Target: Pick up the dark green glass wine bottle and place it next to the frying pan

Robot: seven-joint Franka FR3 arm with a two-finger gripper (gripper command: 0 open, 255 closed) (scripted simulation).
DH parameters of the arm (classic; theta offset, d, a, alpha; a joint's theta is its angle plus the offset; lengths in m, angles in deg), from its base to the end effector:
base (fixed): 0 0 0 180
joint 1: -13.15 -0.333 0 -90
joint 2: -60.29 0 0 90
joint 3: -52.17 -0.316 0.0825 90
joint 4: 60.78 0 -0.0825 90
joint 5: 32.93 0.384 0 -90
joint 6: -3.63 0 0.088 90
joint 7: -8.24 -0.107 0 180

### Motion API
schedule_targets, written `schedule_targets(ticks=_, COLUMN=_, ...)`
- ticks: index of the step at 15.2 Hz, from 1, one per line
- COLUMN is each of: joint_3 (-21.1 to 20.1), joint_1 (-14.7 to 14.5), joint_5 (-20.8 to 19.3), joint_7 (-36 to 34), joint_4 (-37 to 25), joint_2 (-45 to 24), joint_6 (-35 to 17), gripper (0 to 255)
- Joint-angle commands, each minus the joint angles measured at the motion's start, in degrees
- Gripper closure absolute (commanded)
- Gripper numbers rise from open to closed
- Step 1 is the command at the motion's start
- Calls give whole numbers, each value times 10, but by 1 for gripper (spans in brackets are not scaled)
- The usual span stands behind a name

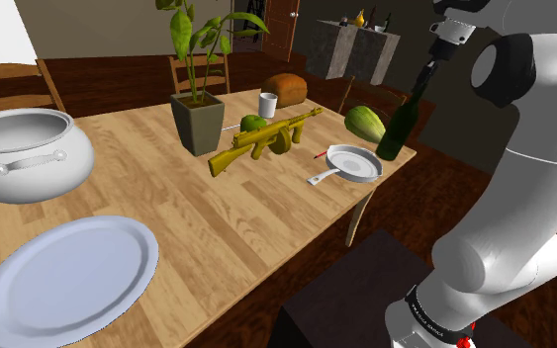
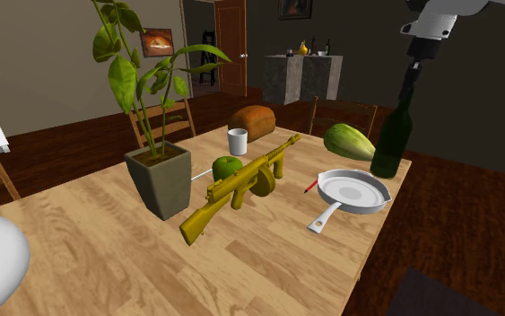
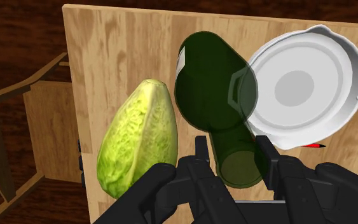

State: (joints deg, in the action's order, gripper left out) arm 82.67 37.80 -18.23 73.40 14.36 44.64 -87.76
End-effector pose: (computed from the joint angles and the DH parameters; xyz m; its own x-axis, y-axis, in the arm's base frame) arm 0.4204 -0.4726 0.6063 0.9733 0.1908 0.1274 0.1933 -0.9811 -0.0079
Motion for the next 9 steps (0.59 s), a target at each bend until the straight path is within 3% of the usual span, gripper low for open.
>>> schedule_targets(ticks=1, joint_3=0, joint_1=-4, joint_5=-3, joint_7=2, joint_4=25, joint_2=7, joint_6=-19, gripper=255)
schedule_targets(ticks=9, joint_3=0, joint_1=-5, joint_5=-4, joint_7=2, joint_4=33, joint_2=9, joint_6=-26, gripper=255)
